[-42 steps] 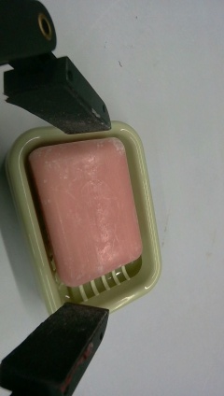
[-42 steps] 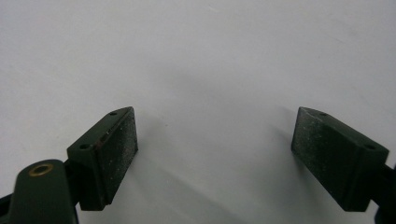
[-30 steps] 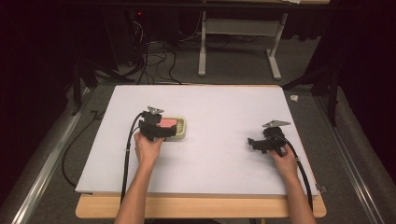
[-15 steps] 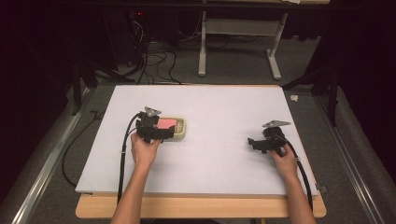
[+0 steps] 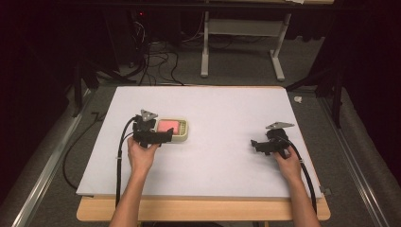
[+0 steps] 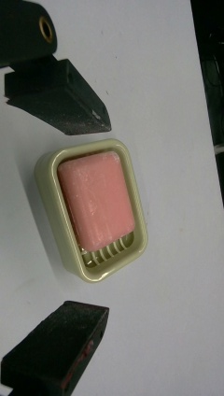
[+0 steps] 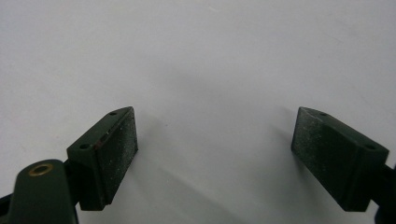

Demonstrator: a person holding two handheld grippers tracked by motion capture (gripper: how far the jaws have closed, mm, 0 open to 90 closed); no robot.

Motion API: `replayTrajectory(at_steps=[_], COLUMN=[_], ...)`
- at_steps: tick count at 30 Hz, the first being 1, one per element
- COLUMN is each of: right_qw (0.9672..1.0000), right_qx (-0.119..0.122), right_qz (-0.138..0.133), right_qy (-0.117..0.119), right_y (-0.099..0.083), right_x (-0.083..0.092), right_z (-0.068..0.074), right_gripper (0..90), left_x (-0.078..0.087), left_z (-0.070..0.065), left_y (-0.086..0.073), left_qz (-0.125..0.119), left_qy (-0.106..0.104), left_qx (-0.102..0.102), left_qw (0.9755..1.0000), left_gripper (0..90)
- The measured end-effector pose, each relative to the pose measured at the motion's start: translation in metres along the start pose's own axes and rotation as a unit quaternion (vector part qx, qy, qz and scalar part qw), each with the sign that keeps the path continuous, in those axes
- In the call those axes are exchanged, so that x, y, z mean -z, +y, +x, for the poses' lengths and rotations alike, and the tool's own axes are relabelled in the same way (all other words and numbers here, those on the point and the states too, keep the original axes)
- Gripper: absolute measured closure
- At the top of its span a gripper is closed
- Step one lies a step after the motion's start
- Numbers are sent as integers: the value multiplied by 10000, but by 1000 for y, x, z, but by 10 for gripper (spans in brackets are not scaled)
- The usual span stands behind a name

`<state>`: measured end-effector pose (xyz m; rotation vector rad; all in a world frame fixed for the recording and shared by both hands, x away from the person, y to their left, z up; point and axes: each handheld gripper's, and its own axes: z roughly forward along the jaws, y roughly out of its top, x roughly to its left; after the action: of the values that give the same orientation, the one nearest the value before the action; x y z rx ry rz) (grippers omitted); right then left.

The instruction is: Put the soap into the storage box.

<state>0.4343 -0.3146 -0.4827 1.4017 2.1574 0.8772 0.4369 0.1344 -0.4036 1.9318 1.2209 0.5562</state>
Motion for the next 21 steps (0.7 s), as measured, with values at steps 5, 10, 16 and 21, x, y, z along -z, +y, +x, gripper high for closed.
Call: replayTrajectory(at_steps=[5,10,16,21], right_qw=[10000,10000,10000,10000], right_qx=[1,3,-3,2], right_qz=[-1,0,3,2], right_qy=[-1,-1,-1,-2], right_y=[0,0,0,0], right_x=[0,0,0,0], right_z=[0,0,0,0], right_gripper=[149,150,150,150], left_x=[7,14,23,27], left_z=[2,2,-2,-5], left_y=[-4,-6,-8,-12], left_qz=[-50,-77,-186,-207], left_qy=[-3,-10,-100,-182], left_qx=[50,-11,-82,-103], left_qw=[10000,10000,9997,9996], left_gripper=[109,109,109,110])
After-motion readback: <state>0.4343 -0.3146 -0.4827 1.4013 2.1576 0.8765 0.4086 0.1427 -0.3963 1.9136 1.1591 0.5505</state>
